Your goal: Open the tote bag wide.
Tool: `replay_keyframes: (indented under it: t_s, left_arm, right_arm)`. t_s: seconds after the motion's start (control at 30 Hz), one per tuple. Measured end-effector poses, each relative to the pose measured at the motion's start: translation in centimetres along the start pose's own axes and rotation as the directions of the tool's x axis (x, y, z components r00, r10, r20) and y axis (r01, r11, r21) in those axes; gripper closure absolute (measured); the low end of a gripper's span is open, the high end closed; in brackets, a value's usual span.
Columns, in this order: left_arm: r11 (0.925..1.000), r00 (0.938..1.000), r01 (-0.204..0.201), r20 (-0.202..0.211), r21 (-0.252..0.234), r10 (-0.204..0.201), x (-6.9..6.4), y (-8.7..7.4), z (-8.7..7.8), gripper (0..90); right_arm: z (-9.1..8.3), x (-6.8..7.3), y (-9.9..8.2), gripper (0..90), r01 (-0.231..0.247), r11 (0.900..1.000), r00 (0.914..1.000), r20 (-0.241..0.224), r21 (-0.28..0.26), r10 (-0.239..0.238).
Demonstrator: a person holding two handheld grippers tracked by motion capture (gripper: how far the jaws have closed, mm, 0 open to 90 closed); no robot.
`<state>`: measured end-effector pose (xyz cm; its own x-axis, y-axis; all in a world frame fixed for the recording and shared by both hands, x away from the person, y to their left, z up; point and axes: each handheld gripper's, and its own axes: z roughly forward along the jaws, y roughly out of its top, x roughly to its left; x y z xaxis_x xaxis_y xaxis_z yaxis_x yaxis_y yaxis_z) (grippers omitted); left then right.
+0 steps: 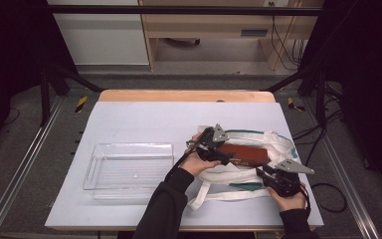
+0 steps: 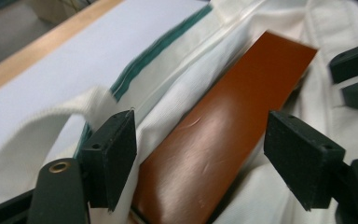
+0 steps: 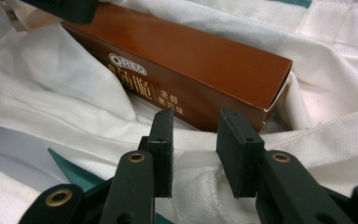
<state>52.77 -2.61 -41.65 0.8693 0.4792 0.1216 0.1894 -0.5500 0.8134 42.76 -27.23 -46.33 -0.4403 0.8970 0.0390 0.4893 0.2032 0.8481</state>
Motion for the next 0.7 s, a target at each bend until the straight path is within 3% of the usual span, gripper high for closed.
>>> replay_keyframes:
  t_s: [0.2,0.27,0.3,0.43,0.5,0.57,0.7]
  left_arm:
    - [0.9991,0.9997,-0.025,-0.006,-0.034,0.024,0.0,1.9,-2.3,25.0]
    - [0.9990,0.9987,-0.043,-0.026,0.010,0.044,0.4,2.2,-2.6,24.3]
    - [0.9990,0.9987,-0.043,-0.026,0.010,0.044,0.4,2.2,-2.6,24.0]
    - [0.9978,0.9996,-0.027,0.001,0.061,0.027,1.1,1.8,-1.7,24.0]
    - [0.9925,0.9981,-0.059,0.026,0.107,0.056,1.0,1.4,-0.7,23.4]
    - [0.9826,0.9948,-0.100,0.032,0.157,0.097,0.7,1.0,0.3,23.8]
    - [0.9773,0.9893,-0.138,0.070,0.161,0.128,0.3,0.6,1.4,26.0]
  right_arm:
    - [-0.4,0.5,0.2,64.1,0.004,0.9998,1.0000,-0.006,-0.018,-0.004]
    - [-0.5,0.7,0.1,62.2,0.015,0.9997,0.9999,0.000,-0.021,-0.015]
    - [-0.6,0.8,0.2,61.6,0.015,0.9996,0.9999,0.000,-0.023,-0.015]
    - [-0.8,1.1,0.4,60.7,0.009,0.9990,0.9999,-0.013,-0.045,-0.009]
    - [-0.8,1.5,0.7,58.9,0.023,0.9983,0.9994,-0.023,-0.054,-0.024]
    - [-0.6,1.8,0.7,58.8,0.030,0.9986,0.9990,-0.033,-0.044,-0.032]
    - [-0.3,1.8,0.5,59.1,0.031,0.9992,0.9986,-0.042,-0.025,-0.032]
